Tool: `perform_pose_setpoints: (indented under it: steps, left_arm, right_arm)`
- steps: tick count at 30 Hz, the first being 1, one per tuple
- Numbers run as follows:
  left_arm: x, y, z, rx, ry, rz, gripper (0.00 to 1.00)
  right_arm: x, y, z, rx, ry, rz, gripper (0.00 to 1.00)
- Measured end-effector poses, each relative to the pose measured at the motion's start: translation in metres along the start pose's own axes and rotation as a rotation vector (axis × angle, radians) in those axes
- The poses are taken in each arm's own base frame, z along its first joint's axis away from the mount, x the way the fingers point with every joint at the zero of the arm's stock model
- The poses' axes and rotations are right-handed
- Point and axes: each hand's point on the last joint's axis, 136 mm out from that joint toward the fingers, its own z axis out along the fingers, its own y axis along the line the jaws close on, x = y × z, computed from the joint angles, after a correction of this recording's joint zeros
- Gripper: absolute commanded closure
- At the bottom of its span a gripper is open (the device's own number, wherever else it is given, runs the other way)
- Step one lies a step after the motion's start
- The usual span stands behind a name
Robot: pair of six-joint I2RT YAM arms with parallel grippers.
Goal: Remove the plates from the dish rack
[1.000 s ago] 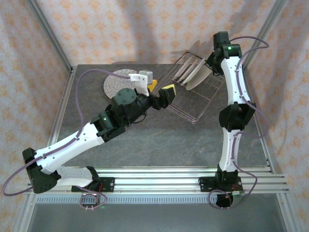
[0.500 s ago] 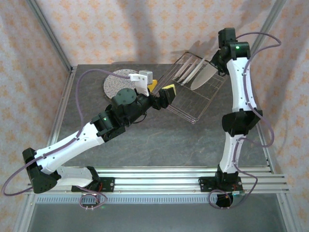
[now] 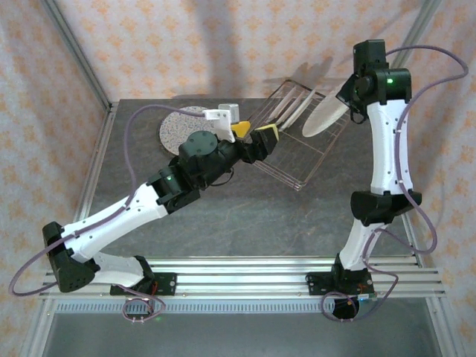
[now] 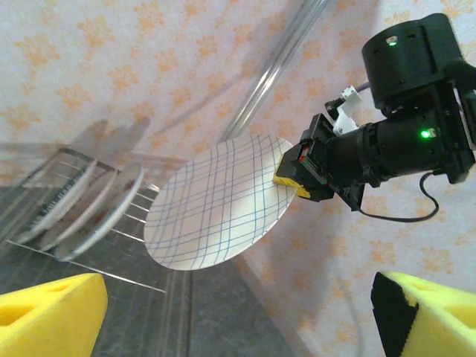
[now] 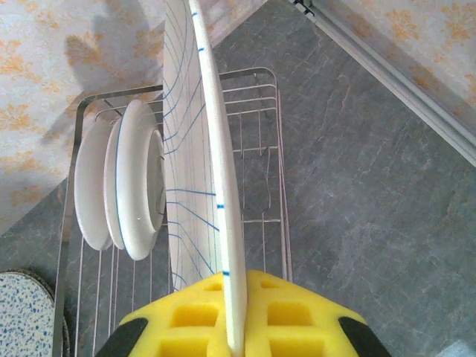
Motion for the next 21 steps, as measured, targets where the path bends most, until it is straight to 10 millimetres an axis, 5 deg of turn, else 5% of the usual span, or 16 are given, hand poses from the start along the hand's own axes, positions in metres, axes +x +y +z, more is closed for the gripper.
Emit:
perform_pose_setpoints:
  steps: [10,21]
  left_arm:
    - [0.001,0.028,0.04,-0.04,0.089,-0.374,0.13]
    - [0.082,0.052,0.098,-0.143,0.306,-0.803,0.18]
  right_arm:
    - [-0.001,-0.015,-0.048,-0.049,-0.052,0.047,1.0]
    - [0.006,-0.022,-0.079,-0.119,-0.057,0.114,1.0]
